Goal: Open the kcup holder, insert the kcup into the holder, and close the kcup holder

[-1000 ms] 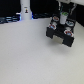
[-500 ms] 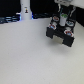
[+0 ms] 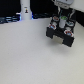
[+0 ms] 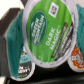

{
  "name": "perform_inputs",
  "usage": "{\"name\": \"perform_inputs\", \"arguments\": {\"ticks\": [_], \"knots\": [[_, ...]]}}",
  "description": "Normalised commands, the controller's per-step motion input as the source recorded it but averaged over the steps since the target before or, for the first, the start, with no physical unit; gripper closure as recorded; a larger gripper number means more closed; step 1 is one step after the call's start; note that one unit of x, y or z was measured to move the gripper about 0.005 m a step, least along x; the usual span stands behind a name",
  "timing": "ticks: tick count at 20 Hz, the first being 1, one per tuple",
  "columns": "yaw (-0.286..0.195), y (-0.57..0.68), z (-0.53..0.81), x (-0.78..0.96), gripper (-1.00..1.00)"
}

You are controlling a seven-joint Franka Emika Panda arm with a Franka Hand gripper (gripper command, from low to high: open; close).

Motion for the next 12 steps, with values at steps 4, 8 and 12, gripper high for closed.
{"name": "perform_inputs", "arguments": {"ticks": [4,8,12], "knots": [[-0.005,-0.02,-0.14,0.01,1.0],[-0.002,-0.04,-0.26,-0.03,1.0],[0.003,0.0,-0.33,0.0,1.0]]}}
